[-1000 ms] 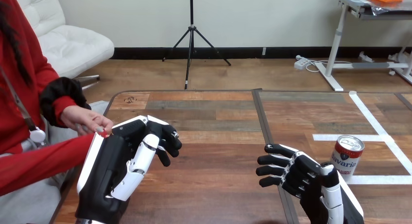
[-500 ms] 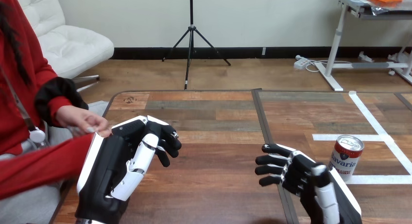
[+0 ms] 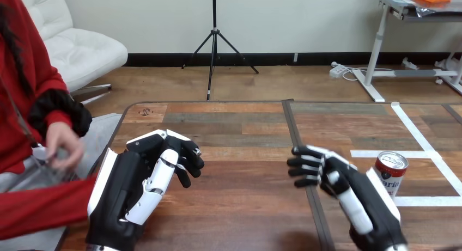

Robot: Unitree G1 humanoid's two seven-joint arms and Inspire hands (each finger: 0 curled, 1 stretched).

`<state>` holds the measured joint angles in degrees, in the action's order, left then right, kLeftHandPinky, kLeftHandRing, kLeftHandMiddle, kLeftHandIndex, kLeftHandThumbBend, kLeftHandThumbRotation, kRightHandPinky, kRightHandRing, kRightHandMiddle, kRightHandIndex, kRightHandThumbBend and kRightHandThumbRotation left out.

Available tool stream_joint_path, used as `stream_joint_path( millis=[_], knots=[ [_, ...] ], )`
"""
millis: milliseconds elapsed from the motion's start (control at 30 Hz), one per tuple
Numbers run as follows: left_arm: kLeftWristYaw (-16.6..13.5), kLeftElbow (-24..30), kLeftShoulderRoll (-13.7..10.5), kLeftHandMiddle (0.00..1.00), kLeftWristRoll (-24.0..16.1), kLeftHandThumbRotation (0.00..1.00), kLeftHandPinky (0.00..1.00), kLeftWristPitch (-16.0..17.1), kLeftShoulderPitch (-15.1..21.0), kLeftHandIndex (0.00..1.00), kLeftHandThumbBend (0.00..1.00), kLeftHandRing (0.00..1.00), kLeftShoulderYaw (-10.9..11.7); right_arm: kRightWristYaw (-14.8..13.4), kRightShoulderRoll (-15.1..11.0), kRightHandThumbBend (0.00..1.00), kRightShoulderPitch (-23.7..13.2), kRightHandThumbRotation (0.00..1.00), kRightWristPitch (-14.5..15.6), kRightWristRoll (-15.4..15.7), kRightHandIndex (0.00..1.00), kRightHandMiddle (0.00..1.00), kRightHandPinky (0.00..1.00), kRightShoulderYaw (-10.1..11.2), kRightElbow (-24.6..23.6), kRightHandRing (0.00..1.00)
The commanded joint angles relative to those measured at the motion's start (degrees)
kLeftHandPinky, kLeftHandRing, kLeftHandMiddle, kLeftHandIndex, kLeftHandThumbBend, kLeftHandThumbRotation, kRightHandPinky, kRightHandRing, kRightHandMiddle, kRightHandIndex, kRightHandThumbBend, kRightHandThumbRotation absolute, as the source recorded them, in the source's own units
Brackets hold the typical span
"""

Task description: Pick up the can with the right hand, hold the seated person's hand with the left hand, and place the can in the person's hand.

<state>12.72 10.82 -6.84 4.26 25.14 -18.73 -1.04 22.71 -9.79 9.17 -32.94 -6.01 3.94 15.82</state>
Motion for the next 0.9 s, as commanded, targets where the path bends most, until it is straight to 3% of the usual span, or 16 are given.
stream_joint_path(
  millis=[0, 200, 367, 567, 867],
  knots=[
    [-0.17, 1.31, -0.01, 0.45, 0.09, 0.7, 0.29, 0.22, 3.07, 0.45, 0.09, 0.42, -0.02, -3.25, -2.92, 0.84, -9.17, 0.92, -2.37, 3.27, 0.77, 0.76, 0.68, 1.83, 2.82, 0.74],
    [-0.09, 1.31, -0.02, 0.45, 0.06, 0.7, 0.29, 0.23, 2.98, 0.45, 0.08, 0.42, -0.09, -7.59, -5.23, 0.84, -13.61, 0.94, -4.16, 8.07, 0.79, 0.78, 0.71, 2.58, 7.13, 0.77],
    [-0.16, 1.44, -0.04, 0.45, -0.08, 0.7, 0.28, 0.23, 2.92, 0.44, 0.07, 0.42, -0.08, -9.78, -6.75, 0.81, -17.03, 0.92, -5.54, 9.5, 0.8, 0.79, 0.71, 3.01, 11.0, 0.78],
    [-0.22, 1.77, 0.08, 0.45, 0.19, 0.71, 0.28, -0.09, 2.73, 0.44, 0.06, 0.41, -0.08, -11.37, -9.26, 0.82, -20.69, 0.91, -4.76, 10.12, 0.81, 0.8, 0.73, 3.39, 15.13, 0.79],
    [0.03, 2.07, -0.02, 0.45, 0.72, 0.71, 0.28, -0.45, 2.7, 0.44, 0.06, 0.41, -0.06, -16.17, -14.19, 0.86, -26.26, 0.93, -5.17, 14.85, 0.82, 0.81, 0.74, 2.79, 22.6, 0.79]
  ],
)
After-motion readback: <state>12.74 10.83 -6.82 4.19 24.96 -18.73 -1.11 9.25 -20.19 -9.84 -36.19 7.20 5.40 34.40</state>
